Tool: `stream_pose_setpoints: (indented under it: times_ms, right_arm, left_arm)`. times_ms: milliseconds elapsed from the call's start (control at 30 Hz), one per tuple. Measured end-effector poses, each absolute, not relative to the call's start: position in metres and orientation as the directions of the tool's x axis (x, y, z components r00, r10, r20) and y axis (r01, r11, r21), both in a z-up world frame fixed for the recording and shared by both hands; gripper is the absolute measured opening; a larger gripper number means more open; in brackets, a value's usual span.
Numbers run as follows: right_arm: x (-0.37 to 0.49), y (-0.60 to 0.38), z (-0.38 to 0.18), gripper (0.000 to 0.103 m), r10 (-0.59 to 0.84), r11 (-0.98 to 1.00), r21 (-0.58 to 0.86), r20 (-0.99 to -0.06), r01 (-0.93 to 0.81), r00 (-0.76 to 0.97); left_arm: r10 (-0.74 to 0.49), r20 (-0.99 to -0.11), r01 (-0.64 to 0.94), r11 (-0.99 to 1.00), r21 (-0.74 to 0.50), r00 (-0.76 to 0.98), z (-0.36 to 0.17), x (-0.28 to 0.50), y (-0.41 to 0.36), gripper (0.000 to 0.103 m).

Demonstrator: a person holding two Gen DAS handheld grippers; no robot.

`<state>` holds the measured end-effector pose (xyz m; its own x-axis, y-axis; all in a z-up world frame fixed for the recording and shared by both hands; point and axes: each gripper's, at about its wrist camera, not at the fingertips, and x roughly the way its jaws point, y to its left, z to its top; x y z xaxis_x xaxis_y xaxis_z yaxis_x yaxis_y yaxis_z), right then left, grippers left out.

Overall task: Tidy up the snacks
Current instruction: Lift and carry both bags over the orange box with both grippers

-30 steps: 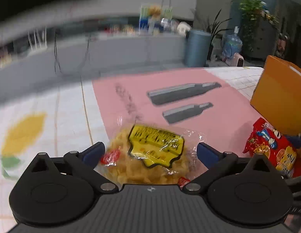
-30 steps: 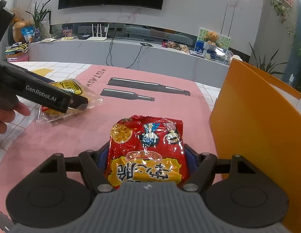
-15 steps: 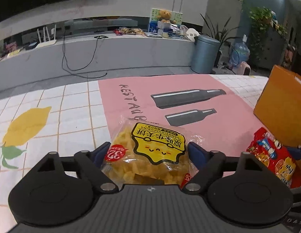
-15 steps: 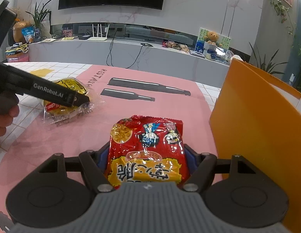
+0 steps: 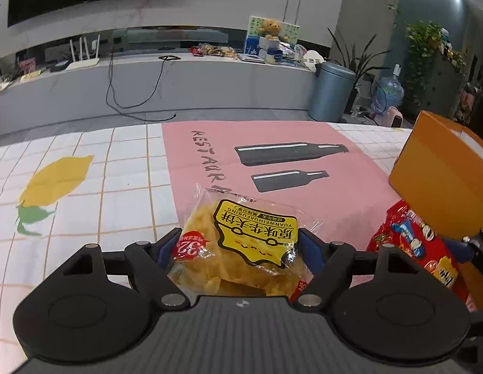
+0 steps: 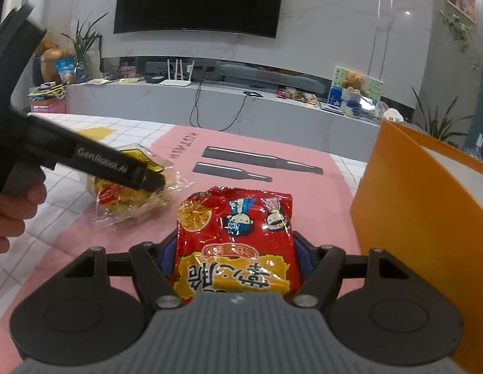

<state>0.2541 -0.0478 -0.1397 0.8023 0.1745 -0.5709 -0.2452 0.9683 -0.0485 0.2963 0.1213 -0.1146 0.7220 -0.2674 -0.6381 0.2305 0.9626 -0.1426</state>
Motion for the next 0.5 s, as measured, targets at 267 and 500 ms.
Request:
stream_pose_setpoints:
  times_ms: [267, 500]
  right_arm:
    - [0.238, -0.066, -0.106, 0.069, 0.189, 0.976, 0.006, -0.523, -0.218, 0.831]
    - [0.215, -0.104, -0.054, 0.069, 0.191, 0.982, 0.094, -0.449, -0.167, 0.873]
  left_arm:
    - [-0.266, -0.618, 0.199, 0.964, -0.177, 0.74, -0.093, 0.282, 0.125, 0.089]
    - [-0.314, -0.569, 0.198, 0.946, -0.258, 0.76, -0.064, 0.255, 0.116, 0.087]
